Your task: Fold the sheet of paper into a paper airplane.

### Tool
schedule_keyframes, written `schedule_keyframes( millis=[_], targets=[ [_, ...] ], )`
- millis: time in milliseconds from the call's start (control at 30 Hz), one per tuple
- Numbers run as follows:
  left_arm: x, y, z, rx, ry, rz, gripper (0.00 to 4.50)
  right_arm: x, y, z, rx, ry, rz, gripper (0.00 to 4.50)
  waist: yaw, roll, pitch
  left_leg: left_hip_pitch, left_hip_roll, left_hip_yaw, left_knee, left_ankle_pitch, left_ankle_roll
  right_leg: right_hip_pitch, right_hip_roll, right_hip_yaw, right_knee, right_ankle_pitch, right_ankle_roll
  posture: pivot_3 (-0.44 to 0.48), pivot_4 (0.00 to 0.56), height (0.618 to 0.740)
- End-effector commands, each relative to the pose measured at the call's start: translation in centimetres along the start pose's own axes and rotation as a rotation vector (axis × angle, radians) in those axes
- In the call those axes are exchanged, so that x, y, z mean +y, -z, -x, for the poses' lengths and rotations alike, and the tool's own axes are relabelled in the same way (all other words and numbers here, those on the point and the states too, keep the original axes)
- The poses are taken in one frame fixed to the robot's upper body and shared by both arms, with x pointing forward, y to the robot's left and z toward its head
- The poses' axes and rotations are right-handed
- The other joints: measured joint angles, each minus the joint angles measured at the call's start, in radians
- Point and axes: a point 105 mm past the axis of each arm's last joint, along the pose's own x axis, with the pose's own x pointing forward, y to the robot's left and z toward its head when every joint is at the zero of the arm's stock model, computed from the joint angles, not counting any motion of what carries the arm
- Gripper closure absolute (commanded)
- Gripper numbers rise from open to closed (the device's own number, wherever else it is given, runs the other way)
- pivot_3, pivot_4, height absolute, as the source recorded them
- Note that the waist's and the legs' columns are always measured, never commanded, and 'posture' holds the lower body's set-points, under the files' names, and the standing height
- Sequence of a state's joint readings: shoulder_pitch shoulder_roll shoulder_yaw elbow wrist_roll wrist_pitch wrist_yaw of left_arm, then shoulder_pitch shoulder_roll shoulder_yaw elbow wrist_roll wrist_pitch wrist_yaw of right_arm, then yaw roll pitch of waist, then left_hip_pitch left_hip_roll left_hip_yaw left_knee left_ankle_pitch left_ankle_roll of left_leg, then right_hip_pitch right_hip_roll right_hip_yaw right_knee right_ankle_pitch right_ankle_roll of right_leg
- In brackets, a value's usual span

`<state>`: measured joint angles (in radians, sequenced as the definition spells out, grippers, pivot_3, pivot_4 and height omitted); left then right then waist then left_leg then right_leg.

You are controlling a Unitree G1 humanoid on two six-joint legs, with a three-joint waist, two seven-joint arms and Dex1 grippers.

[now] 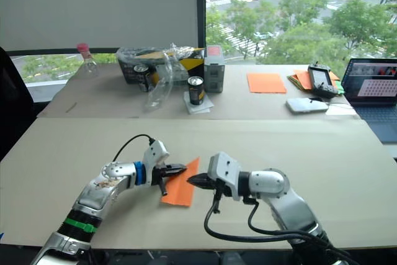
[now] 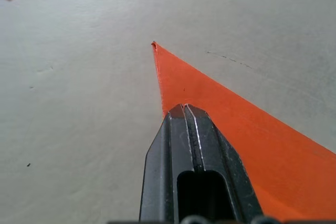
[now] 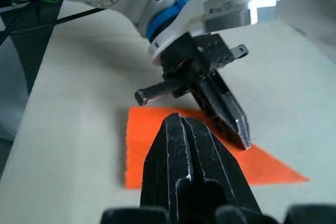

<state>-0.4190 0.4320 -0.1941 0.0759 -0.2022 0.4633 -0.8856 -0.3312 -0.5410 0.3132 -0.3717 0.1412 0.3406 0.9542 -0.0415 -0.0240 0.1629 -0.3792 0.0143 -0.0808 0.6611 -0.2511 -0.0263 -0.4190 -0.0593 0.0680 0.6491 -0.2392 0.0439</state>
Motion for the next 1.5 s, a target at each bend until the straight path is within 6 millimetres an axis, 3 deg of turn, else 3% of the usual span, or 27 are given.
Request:
schedule_keyframes(
  millis=[33,367,667,933,1133,1500],
  targets=[
    [0.1,-0.1,0.3,0.012,0.02,-0.01,4.49,0.3,0.8,-1.4,0.057,-0.03,0.071,4.5,0.002,0.0,0.0,-0.001,0.0,0.0,0.0,0.0,0.0,0.0,0.0,0.0,0.0,0.0,0.0,0.0,0.15,0.72],
    [0.6,-1.5,-0.7,-0.004,0.038,-0.058,4.49,1.3,5.3,-5.0,0.21,-0.068,-0.018,4.5,0.002,0.0,0.0,-0.002,0.0,0.0,0.0,0.0,0.0,-0.002,-0.001,0.0,0.0,0.0,0.0,0.0,0.15,0.72],
    [1.0,-3.6,-4.4,-0.015,0.068,-0.117,4.49,1.6,7.7,-4.7,0.312,-0.028,-0.114,4.5,0.0,0.0,0.0,0.002,0.0,0.0,0.0,0.0,0.0,0.001,0.0,0.0,0.001,0.0,0.0,0.0,0.15,0.72],
    [1.1,-2.4,-5.9,0.055,0.082,-0.157,4.49,1.5,7.9,-4.0,0.32,0.01,-0.148,4.5,0.002,0.001,-0.001,0.003,-0.001,0.0,0.0,0.0,0.0,0.003,0.0,0.0,0.001,0.0,0.0,0.0,0.15,0.72],
    [1.0,-0.5,-4.4,0.096,0.083,-0.133,4.49,1.2,8.1,-3.9,0.326,0.017,-0.151,4.5,-0.001,0.001,-0.001,0.011,0.0,0.0,0.0,0.0,0.001,0.012,0.0,0.0,-0.001,-0.001,0.001,0.0,0.15,0.72],
    [0.1,2.1,1.0,0.135,0.003,-0.083,4.49,0.8,7.9,-5.0,0.31,-0.022,-0.131,4.5,-0.003,0.001,-0.002,0.016,0.0,0.0,0.0,0.0,0.001,0.016,0.0,0.0,-0.001,-0.001,0.001,0.0,0.15,0.72]
  ],
)
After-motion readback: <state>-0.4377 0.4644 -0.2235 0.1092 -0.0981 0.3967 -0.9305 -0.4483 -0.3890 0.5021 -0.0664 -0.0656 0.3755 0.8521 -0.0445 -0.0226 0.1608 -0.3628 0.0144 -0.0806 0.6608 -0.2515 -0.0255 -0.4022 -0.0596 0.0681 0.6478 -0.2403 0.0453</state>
